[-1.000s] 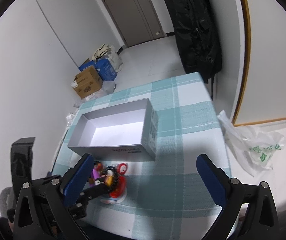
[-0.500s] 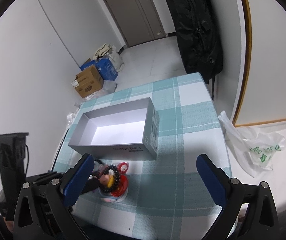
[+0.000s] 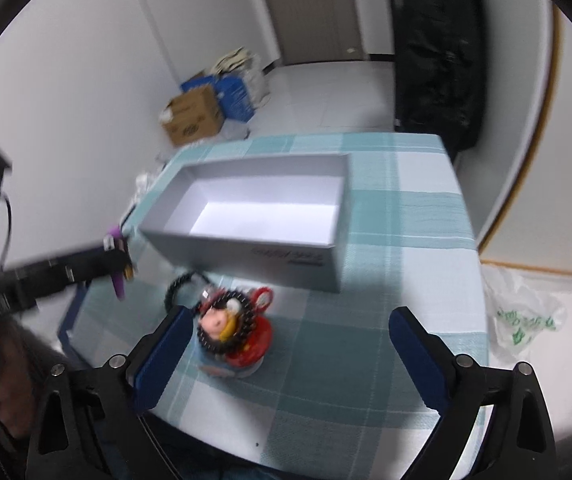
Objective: Organize jewelry
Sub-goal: 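Grasp the purple bangle with the left tool while the right tool grasps a black coil hair tie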
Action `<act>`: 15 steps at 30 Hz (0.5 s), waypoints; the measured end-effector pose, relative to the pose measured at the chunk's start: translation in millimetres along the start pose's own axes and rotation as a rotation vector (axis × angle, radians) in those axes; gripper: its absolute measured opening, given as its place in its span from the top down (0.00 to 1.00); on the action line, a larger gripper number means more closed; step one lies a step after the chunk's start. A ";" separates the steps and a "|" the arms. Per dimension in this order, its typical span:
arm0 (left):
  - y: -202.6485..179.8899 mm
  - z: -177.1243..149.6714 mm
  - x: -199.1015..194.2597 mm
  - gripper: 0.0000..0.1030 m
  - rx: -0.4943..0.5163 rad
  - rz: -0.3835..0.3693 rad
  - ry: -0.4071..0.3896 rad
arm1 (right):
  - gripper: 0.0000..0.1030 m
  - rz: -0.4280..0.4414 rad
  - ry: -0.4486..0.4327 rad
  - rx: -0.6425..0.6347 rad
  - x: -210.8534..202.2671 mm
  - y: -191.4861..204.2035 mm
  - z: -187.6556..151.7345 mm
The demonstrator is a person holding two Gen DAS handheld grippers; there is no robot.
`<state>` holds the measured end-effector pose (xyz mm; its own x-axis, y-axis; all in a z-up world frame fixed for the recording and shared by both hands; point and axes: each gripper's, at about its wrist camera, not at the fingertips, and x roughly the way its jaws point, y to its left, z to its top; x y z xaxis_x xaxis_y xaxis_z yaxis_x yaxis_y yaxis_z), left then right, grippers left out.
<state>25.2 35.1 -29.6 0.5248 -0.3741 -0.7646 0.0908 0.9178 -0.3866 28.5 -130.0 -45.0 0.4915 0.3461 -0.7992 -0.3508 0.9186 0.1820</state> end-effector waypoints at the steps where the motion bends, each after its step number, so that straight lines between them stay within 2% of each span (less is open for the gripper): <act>1: 4.4 1.8 -1.0 0.61 -0.013 -0.001 -0.003 | 0.07 -0.004 0.008 -0.032 3.1 6.5 -1.1; 8: 16.7 4.7 -10.2 0.61 -0.052 -0.024 -0.030 | 0.23 -0.100 0.037 -0.270 27.5 48.9 -9.9; 9: 17.7 4.7 -11.0 0.61 -0.052 -0.026 -0.031 | 0.30 -0.116 0.044 -0.297 31.5 53.4 -11.4; 10: 17.9 5.0 -11.0 0.61 -0.053 -0.026 -0.030 | 0.34 -0.114 0.051 -0.314 34.4 56.2 -12.4; 15: 22.2 5.2 -13.7 0.61 -0.060 -0.036 -0.027 | 0.34 -0.133 0.063 -0.381 45.5 68.3 -15.7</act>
<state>24.5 61.3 -25.0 0.5445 -0.4026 -0.7358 0.0597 0.8936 -0.4448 14.4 -54.5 -78.0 0.5067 0.2057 -0.8372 -0.5636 0.8139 -0.1411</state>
